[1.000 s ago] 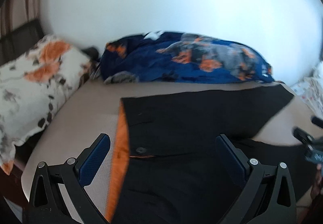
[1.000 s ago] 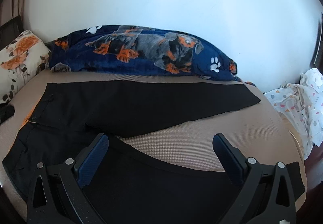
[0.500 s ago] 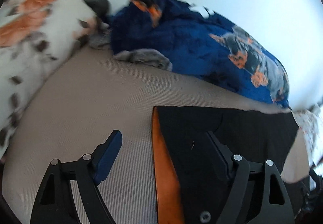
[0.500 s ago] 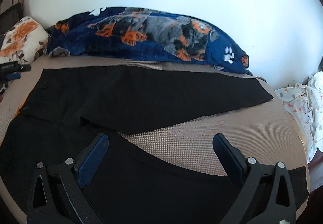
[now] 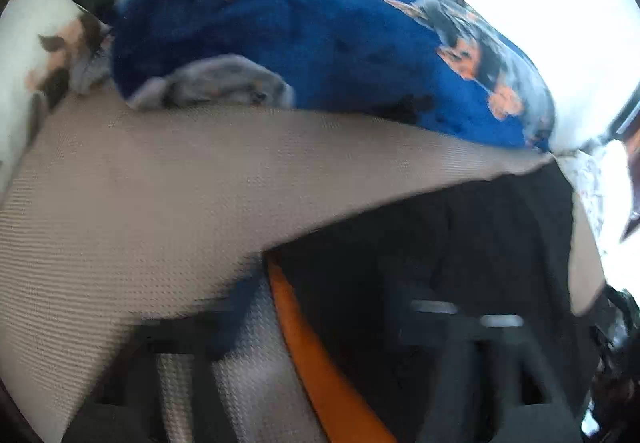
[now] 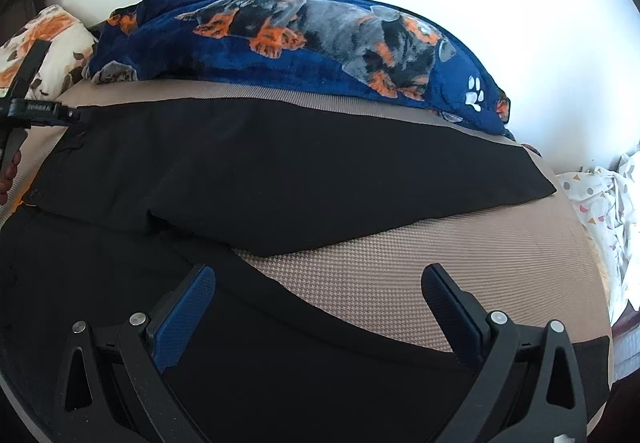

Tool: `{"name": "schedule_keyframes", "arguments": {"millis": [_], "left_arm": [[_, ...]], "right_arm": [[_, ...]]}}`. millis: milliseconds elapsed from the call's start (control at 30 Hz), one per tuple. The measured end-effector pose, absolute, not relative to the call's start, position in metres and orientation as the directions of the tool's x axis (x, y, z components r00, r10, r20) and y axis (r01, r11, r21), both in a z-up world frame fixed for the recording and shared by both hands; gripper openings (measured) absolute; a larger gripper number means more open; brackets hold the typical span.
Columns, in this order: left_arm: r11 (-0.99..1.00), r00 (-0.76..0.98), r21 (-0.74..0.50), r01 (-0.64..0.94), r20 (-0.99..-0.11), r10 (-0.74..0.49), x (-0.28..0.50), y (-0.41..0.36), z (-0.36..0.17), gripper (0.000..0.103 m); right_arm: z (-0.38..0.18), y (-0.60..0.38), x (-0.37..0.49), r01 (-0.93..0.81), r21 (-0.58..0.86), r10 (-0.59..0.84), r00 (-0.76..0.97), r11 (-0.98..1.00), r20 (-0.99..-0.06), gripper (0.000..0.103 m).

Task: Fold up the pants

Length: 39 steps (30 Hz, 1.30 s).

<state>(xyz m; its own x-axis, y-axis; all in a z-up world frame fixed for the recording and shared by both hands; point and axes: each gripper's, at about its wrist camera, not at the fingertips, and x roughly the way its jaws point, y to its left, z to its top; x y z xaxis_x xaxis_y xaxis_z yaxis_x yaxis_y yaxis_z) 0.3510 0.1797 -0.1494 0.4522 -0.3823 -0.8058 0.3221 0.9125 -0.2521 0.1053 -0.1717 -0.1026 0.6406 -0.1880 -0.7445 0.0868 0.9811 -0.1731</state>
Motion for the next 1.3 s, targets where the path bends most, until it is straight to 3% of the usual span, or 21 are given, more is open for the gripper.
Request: {"name": "schedule_keyframes", "arguments": {"millis": [233, 567, 633, 700, 933, 1133, 1167, 1200, 1233, 1300], "left_arm": [[0.940, 0.553, -0.154, 0.304, -0.775, -0.306, 0.327, 0.166, -0.136, 0.010], [0.936, 0.724, -0.124, 0.330, -0.603, -0.336, 0.234, 0.144, -0.073, 0.010], [0.932, 0.747, -0.096, 0.349, -0.572, -0.338, 0.207, 0.136, -0.065, 0.010], [0.929, 0.758, -0.095, 0.357, -0.552, -0.347, 0.181, 0.131, -0.059, 0.010], [0.919, 0.773, -0.104, 0.380, -0.510, -0.377, 0.106, 0.117, -0.058, 0.010], [0.913, 0.737, -0.184, 0.363, -0.543, -0.403, 0.081, 0.117, -0.073, 0.010], [0.914, 0.733, -0.195, 0.357, -0.547, -0.403, 0.080, 0.118, -0.074, 0.010], [0.914, 0.729, -0.202, 0.353, -0.553, -0.403, 0.080, 0.119, -0.076, 0.011], [0.914, 0.725, -0.209, 0.349, -0.558, -0.404, 0.080, 0.120, -0.077, 0.011], [0.917, 0.721, -0.218, 0.334, -0.567, -0.398, 0.082, 0.123, -0.079, 0.011]], "right_arm": [[-0.103, -0.177, 0.111, 0.052, -0.081, -0.095, 0.626, 0.995, -0.774, 0.102], [-0.079, -0.222, 0.160, -0.045, 0.490, 0.424, 0.574, 0.870, -0.700, 0.102], [-0.085, -0.233, 0.184, -0.019, 0.621, 0.528, 0.547, 0.784, -0.649, 0.098], [-0.092, -0.239, 0.210, 0.017, 0.692, 0.586, 0.517, 0.722, -0.624, 0.078], [-0.117, -0.250, 0.272, 0.137, 0.852, 0.723, 0.473, 0.504, -0.504, 0.076], [-0.127, -0.260, 0.300, 0.229, 0.850, 0.697, 0.493, 0.474, -0.521, 0.075], [-0.130, -0.264, 0.299, 0.240, 0.847, 0.692, 0.494, 0.474, -0.527, 0.062], [-0.132, -0.263, 0.303, 0.251, 0.835, 0.687, 0.478, 0.490, -0.547, 0.029], [-0.133, -0.263, 0.304, 0.259, 0.814, 0.674, 0.461, 0.520, -0.577, 0.014], [-0.133, -0.262, 0.299, 0.246, 0.801, 0.653, 0.475, 0.545, -0.590, 0.007]]}}
